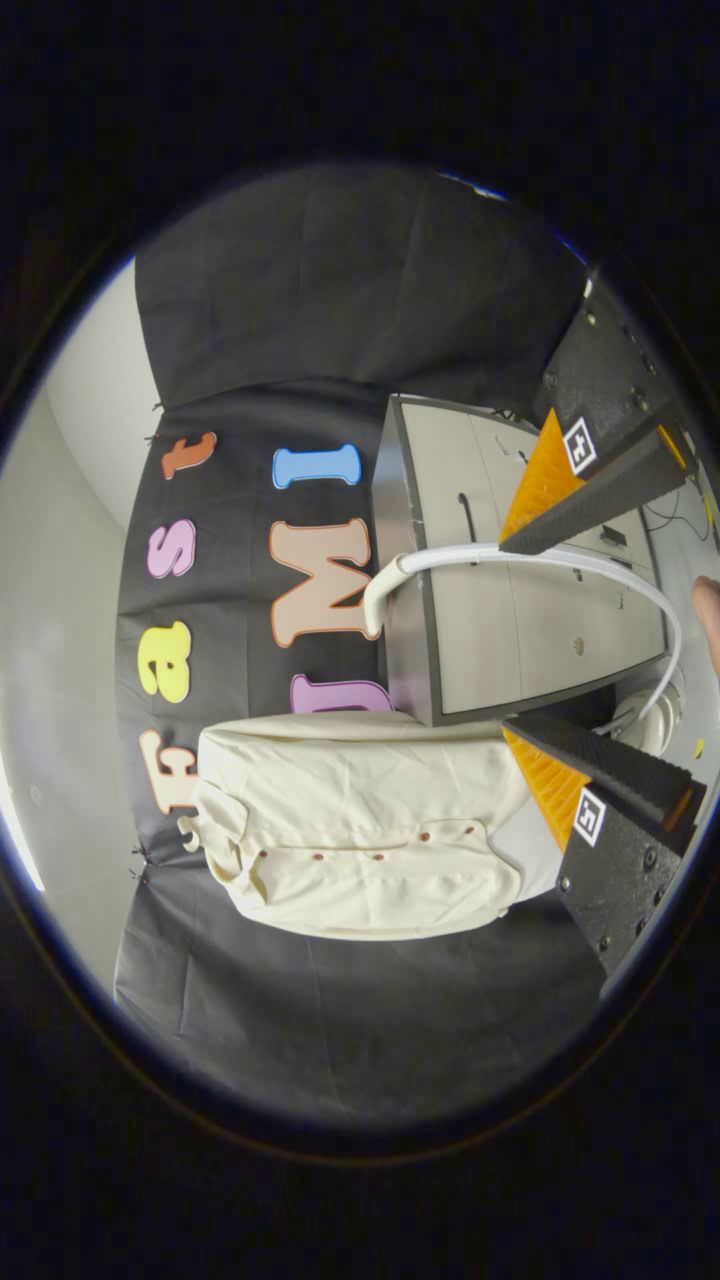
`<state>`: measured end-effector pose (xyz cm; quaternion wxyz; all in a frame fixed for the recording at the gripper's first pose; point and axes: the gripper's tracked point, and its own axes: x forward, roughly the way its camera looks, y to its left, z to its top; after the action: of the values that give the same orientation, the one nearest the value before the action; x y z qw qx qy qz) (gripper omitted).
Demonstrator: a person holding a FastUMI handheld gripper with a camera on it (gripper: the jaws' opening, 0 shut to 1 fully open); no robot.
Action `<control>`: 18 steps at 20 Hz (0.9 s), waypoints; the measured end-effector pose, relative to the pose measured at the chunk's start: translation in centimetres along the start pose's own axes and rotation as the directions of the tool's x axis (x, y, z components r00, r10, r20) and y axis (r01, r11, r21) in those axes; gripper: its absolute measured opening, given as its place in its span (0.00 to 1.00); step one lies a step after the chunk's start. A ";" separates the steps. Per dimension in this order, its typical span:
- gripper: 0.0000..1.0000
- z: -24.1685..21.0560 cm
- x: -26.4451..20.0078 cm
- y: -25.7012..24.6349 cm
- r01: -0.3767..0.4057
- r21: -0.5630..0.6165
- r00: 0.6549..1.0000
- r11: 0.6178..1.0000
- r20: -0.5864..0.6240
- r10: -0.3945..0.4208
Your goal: Iron the clothes twice with a garment steamer, once on the left side and once on the right side.
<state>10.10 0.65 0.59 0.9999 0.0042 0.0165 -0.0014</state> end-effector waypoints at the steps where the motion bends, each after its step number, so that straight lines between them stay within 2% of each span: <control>1: 0.97 0.2 1.1 -0.3 0.002 0.001 1.000 1.000 0.002 -0.002; 6: 0.97 2.1 8.5 -2.2 0.041 -0.001 0.999 0.999 0.014 -0.041; 13: 0.97 6.9 19.6 -3.7 0.055 -0.019 0.998 0.998 0.012 -0.055; 18: 0.97 7.6 27.7 -4.8 0.052 -0.066 0.994 0.996 -0.094 -0.058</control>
<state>37.99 -4.27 7.20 0.9971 -0.0280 0.0647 -0.0281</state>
